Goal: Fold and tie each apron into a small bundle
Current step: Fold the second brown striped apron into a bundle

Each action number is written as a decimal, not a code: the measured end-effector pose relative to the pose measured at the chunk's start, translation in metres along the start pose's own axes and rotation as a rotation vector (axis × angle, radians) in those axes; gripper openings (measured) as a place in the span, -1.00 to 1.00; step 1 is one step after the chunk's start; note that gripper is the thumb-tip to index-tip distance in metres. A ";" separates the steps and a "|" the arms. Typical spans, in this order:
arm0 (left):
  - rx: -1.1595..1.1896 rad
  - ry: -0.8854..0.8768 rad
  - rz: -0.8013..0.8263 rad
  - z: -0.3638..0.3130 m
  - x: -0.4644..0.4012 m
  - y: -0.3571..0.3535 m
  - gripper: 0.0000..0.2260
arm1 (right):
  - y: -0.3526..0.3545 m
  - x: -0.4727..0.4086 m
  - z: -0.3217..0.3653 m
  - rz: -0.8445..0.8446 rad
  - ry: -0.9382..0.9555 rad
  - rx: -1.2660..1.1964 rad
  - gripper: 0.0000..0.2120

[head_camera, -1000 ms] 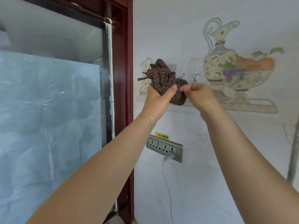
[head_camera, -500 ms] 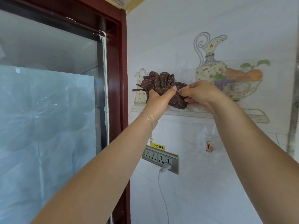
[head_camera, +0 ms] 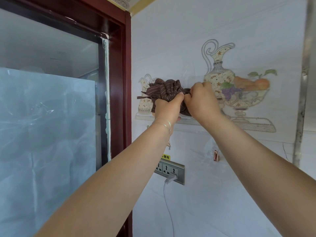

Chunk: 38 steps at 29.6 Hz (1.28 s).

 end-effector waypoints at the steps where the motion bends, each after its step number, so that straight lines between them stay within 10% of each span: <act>1: 0.004 0.013 0.006 -0.002 -0.001 -0.001 -0.39 | 0.001 -0.001 0.000 -0.005 -0.001 0.019 -0.75; 13: -0.324 -0.085 0.032 -0.034 -0.002 -0.015 -0.17 | 0.015 -0.007 -0.018 -0.071 -0.061 -0.029 -0.86; 24: -0.307 0.041 0.041 -0.022 -0.004 0.003 -0.38 | 0.015 -0.021 -0.013 0.191 0.049 0.039 -0.84; 38: -0.900 -0.479 0.007 -0.047 -0.010 -0.025 -0.47 | 0.019 -0.027 -0.023 0.117 -0.055 0.090 -0.86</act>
Point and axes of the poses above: each hand's wrist, its own x-axis away from the middle knuckle, its own y-axis out of the back of the hand, z = x × y, the point moved 1 cm from there along -x, towards the middle knuckle, and after that the axes turned 3 degrees about z, right-handed, at the moved point
